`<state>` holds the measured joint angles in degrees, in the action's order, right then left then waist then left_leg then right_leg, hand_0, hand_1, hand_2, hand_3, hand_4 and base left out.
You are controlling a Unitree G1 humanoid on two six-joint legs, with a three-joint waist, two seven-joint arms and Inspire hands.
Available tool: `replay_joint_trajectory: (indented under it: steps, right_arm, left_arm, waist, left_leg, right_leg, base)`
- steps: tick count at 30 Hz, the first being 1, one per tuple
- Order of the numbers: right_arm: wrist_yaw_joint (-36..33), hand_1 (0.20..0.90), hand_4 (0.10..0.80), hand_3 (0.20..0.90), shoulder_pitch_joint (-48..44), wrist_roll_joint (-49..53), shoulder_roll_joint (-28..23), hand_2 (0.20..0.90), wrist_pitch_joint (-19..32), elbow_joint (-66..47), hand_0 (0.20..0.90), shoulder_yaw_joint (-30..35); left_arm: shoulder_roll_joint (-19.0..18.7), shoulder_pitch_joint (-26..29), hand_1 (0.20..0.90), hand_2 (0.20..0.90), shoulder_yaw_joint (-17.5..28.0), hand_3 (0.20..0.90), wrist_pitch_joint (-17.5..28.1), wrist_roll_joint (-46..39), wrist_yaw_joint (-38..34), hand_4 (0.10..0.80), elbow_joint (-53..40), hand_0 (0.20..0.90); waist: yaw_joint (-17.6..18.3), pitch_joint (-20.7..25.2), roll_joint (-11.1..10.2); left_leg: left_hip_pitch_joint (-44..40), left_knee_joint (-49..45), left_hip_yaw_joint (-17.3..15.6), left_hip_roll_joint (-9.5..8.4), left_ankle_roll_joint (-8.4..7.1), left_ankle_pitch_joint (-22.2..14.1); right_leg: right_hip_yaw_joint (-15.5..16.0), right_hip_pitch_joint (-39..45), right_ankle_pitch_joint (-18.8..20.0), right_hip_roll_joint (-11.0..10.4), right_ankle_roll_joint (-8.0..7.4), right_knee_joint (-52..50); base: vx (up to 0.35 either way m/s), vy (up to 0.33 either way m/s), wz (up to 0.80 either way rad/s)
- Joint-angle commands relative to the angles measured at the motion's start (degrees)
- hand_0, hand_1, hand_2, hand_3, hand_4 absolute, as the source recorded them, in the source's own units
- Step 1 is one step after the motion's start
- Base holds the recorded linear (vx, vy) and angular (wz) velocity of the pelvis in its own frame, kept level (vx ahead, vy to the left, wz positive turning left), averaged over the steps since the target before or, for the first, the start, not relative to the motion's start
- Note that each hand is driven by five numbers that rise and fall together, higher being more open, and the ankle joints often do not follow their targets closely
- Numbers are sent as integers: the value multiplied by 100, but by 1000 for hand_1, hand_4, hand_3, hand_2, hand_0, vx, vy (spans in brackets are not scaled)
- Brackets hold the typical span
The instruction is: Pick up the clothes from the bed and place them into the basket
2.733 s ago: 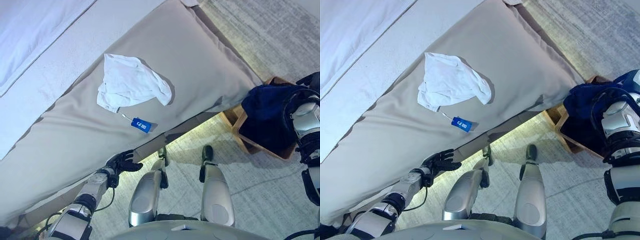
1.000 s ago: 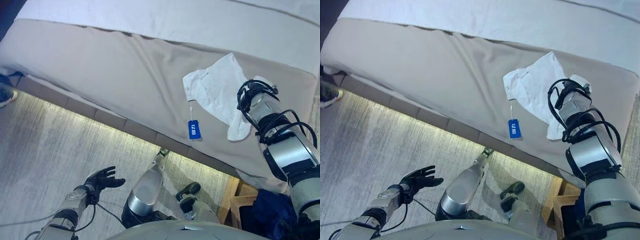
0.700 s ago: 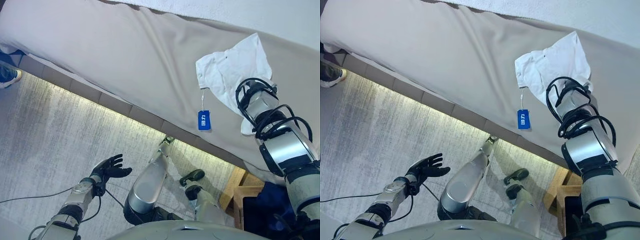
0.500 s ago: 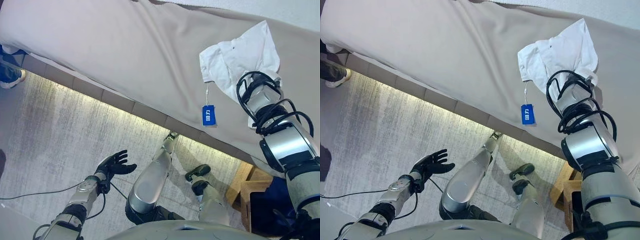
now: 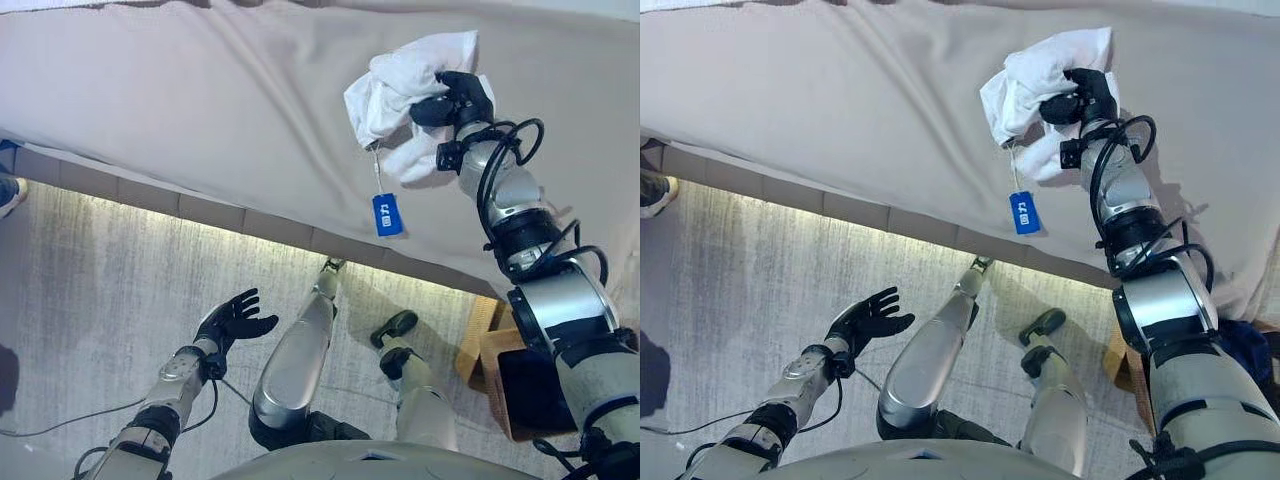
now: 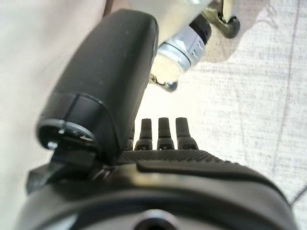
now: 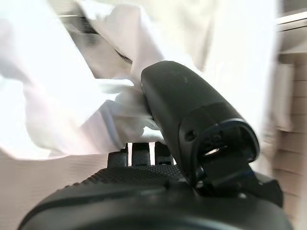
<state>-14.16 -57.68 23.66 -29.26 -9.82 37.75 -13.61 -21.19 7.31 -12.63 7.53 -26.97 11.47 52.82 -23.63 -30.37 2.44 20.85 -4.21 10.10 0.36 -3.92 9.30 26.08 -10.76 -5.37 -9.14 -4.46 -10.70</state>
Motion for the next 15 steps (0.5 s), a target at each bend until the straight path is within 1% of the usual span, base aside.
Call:
replay_joint_trajectory:
  steps: [1, 2, 5, 6, 7, 8, 10, 12, 14, 15]
  right_arm:
    - [-450, 300, 100, 200, -90, 127, -378, 300, 981, -1446, 300, 553]
    - [-515, 300, 100, 200, -2, 106, -453, 300, 1056, -1578, 300, 616]
    - [-653, 300, 100, 200, 302, 26, -683, 300, 958, -2043, 300, 816]
    - [-751, 300, 100, 200, 525, -90, -851, 300, 920, -2310, 300, 930]
    - [-879, 300, 100, 200, 583, -214, -897, 300, 990, -2359, 300, 955]
    - [-891, 300, 100, 200, 668, -120, -1001, 300, 875, -2520, 300, 1007]
    - [-1120, 300, 100, 200, 873, -99, -1219, 300, 848, -2758, 300, 1127]
    - [-1253, 300, 100, 200, 964, -60, -1356, 300, 817, -2877, 300, 1212]
    - [-1380, 300, 100, 200, 1031, -18, -1539, 300, 901, -2934, 300, 1313]
    - [-1459, 300, 100, 200, 1102, 78, -1707, 300, 931, -3006, 300, 1429]
  left_arm:
    - [-218, -579, 900, 900, 150, 900, -24, 311, -118, 800, 301, 900]
    - [-225, -623, 900, 900, 159, 900, -16, 402, -143, 800, 329, 900]
    - [-229, -764, 900, 900, 240, 900, -143, 727, -163, 800, 374, 900]
    - [-214, -847, 900, 900, 256, 900, -192, 892, -176, 800, 450, 900]
    - [-208, -865, 900, 900, 258, 900, -157, 997, -172, 800, 480, 900]
    - [-187, -882, 900, 900, 273, 900, -223, 1026, -200, 800, 552, 900]
    - [-129, -917, 900, 900, 304, 900, -310, 1181, -198, 800, 754, 900]
    - [-93, -924, 900, 900, 303, 900, -375, 1225, -229, 800, 824, 900]
    - [-48, -898, 900, 900, 311, 900, -443, 1199, -267, 800, 919, 900]
    - [-13, -867, 900, 900, 343, 900, -513, 1196, -260, 800, 1013, 900]
  waist:
    - [341, 542, -371]
    - [379, 627, -381]
    - [547, 1030, -509]
    - [671, 1296, -566]
    - [706, 1363, -582]
    - [798, 1530, -608]
    - [1029, 1931, -659]
    - [1174, 2120, -671]
    - [1336, 2295, -668]
    - [1485, 2420, -657]
  left_leg:
    - [-505, 444, -237, -91, 255, -534]
    - [-555, 476, -313, -80, 285, -440]
    - [-905, 652, -474, -77, 276, -499]
    - [-1125, 729, -558, -98, 294, -549]
    - [-1190, 752, -582, -101, 301, -565]
    - [-1349, 794, -643, -92, 314, -614]
    - [-1700, 860, -814, -77, 336, -748]
    - [-1889, 888, -948, -53, 344, -822]
    - [-2067, 918, -1118, -27, 350, -892]
    - [-2225, 921, -1250, -26, 349, -969]
  right_leg:
    - [-384, 565, -296, 198, 6, 34]
    - [-342, 643, -120, 236, 11, 185]
    - [-443, 944, 18, 332, -25, 523]
    - [-530, 1086, 101, 360, -37, 686]
    - [-560, 1124, 127, 367, -40, 729]
    - [-627, 1182, 165, 387, -39, 802]
    - [-796, 1317, 263, 432, -48, 984]
    - [-900, 1385, 333, 459, -41, 1091]
    - [-998, 1440, 407, 486, -34, 1203]
    - [-1062, 1498, 444, 503, -32, 1277]
  base:
    - [-6, -27, -44]
    - [-14, -28, -43]
    - [63, -37, -35]
    - [46, -51, -25]
    - [75, -32, -34]
    - [87, -18, -42]
    - [135, 3, -53]
    - [64, -11, -42]
    - [16, -11, -43]
    - [-13, -19, -57]
